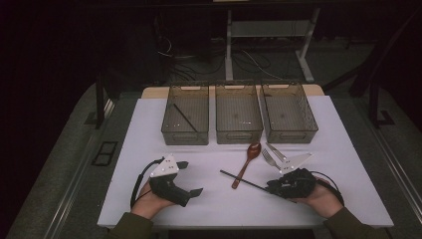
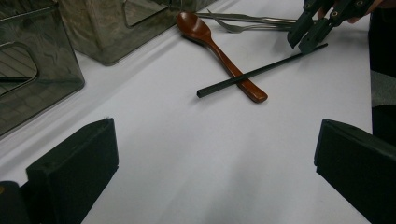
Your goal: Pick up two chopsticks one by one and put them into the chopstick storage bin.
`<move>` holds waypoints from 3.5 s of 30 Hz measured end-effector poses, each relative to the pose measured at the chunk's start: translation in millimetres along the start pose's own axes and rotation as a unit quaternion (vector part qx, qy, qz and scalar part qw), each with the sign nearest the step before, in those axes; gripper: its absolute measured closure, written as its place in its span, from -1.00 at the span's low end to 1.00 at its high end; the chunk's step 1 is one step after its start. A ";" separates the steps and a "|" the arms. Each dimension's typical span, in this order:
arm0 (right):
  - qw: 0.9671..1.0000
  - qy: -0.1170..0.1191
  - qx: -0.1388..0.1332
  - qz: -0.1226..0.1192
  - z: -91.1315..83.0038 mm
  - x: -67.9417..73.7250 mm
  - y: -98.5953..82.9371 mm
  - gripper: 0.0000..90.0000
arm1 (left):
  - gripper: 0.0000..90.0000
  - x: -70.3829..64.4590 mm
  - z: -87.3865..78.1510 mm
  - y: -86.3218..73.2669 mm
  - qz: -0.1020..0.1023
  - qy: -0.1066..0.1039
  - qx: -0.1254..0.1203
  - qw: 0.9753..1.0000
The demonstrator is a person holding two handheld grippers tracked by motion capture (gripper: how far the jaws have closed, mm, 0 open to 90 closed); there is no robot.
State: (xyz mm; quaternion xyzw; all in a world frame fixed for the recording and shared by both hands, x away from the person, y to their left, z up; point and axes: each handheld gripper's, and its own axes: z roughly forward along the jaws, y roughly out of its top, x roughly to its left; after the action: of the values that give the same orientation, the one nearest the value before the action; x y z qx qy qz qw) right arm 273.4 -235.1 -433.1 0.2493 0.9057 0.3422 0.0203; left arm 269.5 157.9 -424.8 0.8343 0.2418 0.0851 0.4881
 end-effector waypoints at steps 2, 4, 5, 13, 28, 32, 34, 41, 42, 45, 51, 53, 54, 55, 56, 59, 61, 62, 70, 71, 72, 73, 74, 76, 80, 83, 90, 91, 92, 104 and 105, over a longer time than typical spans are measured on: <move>1.000 0.000 0.007 -0.003 2.0 0.9 -0.7 0.72 | -1.00 -0.2 -0.1 0.1 0.000 0.000 0.000 1.000; 1.000 -0.005 0.017 -0.006 4.9 2.3 -0.9 0.76 | -1.00 -0.2 0.0 0.0 0.000 0.000 -0.001 1.000; 1.000 -0.007 0.023 -0.010 6.1 2.6 -1.0 0.77 | -1.00 -0.3 0.0 0.0 0.000 0.000 -0.001 1.000; 0.999 -0.015 0.025 -0.015 7.6 4.3 -2.4 0.90 | -1.00 -1.4 0.3 0.4 0.000 -0.001 -0.002 1.000; 1.000 -0.001 0.011 0.007 1.4 -4.1 -1.6 0.92 | -1.00 -1.6 -0.1 0.8 0.003 0.000 -0.001 1.000; 1.000 0.002 -0.004 0.013 -3.6 -5.7 -1.0 0.92 | -1.00 -1.7 -0.1 0.9 0.003 0.000 -0.001 1.000; 1.000 0.003 -0.011 0.017 -6.4 -6.8 -0.8 0.92 | -1.00 -1.6 -0.1 0.9 0.003 0.001 -0.001 1.000; 0.999 0.010 -0.040 0.029 -15.7 -9.6 0.1 0.92 | -1.00 -1.7 0.1 0.8 0.004 0.001 -0.002 1.000; 0.998 0.011 -0.045 0.032 -17.0 -9.9 0.3 0.92 | -1.00 -1.7 0.0 0.8 0.003 0.001 -0.002 1.000; 0.998 0.013 -0.058 0.035 -21.0 -11.1 0.5 0.92 | -1.00 -1.4 -0.2 1.0 0.004 0.002 -0.001 1.000; 0.996 0.011 -0.081 0.037 -29.3 -11.7 2.4 0.92 | -1.00 -0.9 -0.6 0.9 0.004 0.003 0.000 1.000; 0.995 0.010 -0.087 0.039 -31.6 -12.1 3.1 0.92 | -1.00 -0.2 -0.7 0.8 0.006 0.003 0.001 1.000; 0.995 0.008 -0.089 0.037 -32.6 -12.6 3.7 0.92 | -1.00 -0.1 -0.5 0.7 0.006 0.004 0.001 1.000; 0.995 0.008 -0.090 0.039 -33.7 -12.8 4.4 0.92 | -1.00 -0.1 -0.4 0.5 0.006 0.004 0.001 1.000; 0.995 0.007 -0.093 0.039 -34.7 -13.3 5.2 0.92 | -1.00 0.0 -0.2 0.4 0.006 0.005 0.002 1.000; 0.994 0.005 -0.100 0.044 -37.5 -14.8 7.7 0.92 | -1.00 0.2 0.3 0.1 0.006 0.005 0.001 1.000; 0.994 0.005 -0.102 0.045 -39.0 -16.2 9.6 0.92 | -1.00 0.3 0.5 0.0 0.007 0.006 0.001 1.000; 0.994 0.003 -0.104 0.045 -39.3 -16.8 10.6 0.92 | -1.00 0.3 0.5 -0.1 0.008 0.006 0.001 1.000; 0.992 -0.004 -0.111 0.051 -40.4 -20.9 19.1 0.92 | -1.00 4.6 0.7 -2.2 0.009 0.004 0.001 1.000; 0.992 -0.006 -0.112 0.050 -40.1 -21.0 20.4 0.92 | -1.00 5.1 0.8 -2.6 0.010 0.004 0.001 1.000; 0.992 -0.006 -0.111 0.051 -40.2 -21.1 21.7 0.92 | -1.00 5.7 1.1 -3.1 0.010 0.004 0.001 1.000; 0.992 -0.008 -0.113 0.051 -40.0 -21.4 22.9 0.92 | -1.00 6.4 1.0 -3.2 0.010 0.004 0.003 1.000; 0.992 -0.010 -0.113 0.052 -39.9 -21.5 24.0 0.92 | -1.00 6.9 0.9 -3.4 0.010 0.004 0.003 1.000; 0.992 -0.013 -0.114 0.053 -39.8 -22.3 26.3 0.92 | -1.00 7.5 0.4 -3.6 0.009 0.005 0.002 1.000; 0.991 -0.018 -0.118 0.058 -40.6 -24.1 32.7 0.92 | -1.00 7.6 0.5 -3.7 0.009 0.005 0.003 1.000; 0.991 -0.022 -0.121 0.059 -40.6 -24.2 37.3 0.92 | -1.00 7.4 0.8 -3.7 0.009 0.006 0.004 1.000; 0.988 -0.031 -0.134 0.063 -41.0 -26.2 48.1 0.92 | -1.00 6.9 0.7 -3.3 0.004 0.006 0.002 1.000; 0.988 -0.031 -0.140 0.064 -41.1 -26.9 50.8 0.92 | -1.00 6.9 0.5 -3.1 0.004 0.006 0.000 1.000; 0.988 -0.030 -0.139 0.062 -41.7 -27.8 54.0 0.92 | -1.00 7.2 0.3 -3.0 0.006 0.006 0.000 1.000; 0.985 -0.050 -0.153 0.057 -27.4 -35.0 94.1 0.92 | -1.00 6.4 -0.4 -2.9 0.000 0.005 -0.005 1.000; 0.985 -0.051 -0.152 0.059 -25.6 -35.6 98.0 0.92 | -1.00 6.3 -0.5 -2.8 0.000 0.005 -0.006 1.000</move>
State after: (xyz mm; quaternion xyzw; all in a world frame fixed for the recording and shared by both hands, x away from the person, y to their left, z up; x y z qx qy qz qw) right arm 342.1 -204.4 -356.5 0.3131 0.8248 0.4633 0.0837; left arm 273.9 162.5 -427.6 0.8309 0.2440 0.0908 0.4917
